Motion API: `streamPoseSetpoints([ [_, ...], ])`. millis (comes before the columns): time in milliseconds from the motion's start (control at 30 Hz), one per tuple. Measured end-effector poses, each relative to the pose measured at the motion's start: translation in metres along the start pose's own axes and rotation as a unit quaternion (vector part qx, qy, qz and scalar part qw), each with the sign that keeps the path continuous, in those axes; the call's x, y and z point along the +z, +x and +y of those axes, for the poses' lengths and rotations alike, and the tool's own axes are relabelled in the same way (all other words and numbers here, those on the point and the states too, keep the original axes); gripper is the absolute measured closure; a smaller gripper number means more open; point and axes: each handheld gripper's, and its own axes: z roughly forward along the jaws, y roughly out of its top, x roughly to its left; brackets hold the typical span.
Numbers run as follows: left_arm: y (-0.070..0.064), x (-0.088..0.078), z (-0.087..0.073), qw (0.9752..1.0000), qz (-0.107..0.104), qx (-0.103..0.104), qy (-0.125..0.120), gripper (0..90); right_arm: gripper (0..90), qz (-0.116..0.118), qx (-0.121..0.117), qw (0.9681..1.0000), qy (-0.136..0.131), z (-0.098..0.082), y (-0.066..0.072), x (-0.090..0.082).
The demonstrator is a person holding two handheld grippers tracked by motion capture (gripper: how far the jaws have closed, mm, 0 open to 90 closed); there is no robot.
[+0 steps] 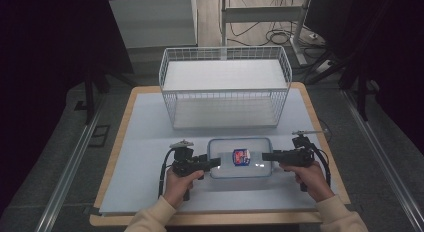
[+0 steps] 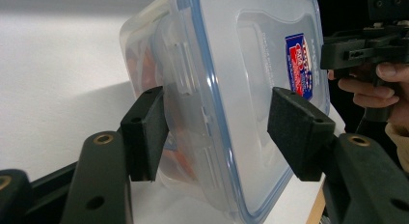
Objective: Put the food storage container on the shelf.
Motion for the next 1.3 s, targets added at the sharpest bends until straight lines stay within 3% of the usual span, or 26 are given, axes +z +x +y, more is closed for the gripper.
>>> streamPoseSetpoints([
  [333, -0.005, -0.004, -0.003, 0.9999, 0.007, -0.001, -0.008, 42.7, 47.9, 0.012, 0.013, 0.9997, -0.016, -0.006, 0.000, -0.004],
  [533, -0.007, -0.008, -0.003, 0.9996, 0.020, 0.008, -0.018, 42.8, 48.9, 0.014, 0.004, 0.9997, -0.021, -0.008, 0.005, -0.004],
  [767, -0.005, -0.011, -0.004, 0.9995, 0.017, 0.006, -0.025, 42.7, 50.4, 0.015, -0.001, 0.9994, -0.030, -0.008, 0.009, -0.003],
  [1300, -0.017, -0.028, 0.010, 0.9978, 0.020, 0.042, -0.046, 43.6, 50.2, 0.023, -0.025, 0.9977, -0.058, 0.001, 0.023, -0.013],
])
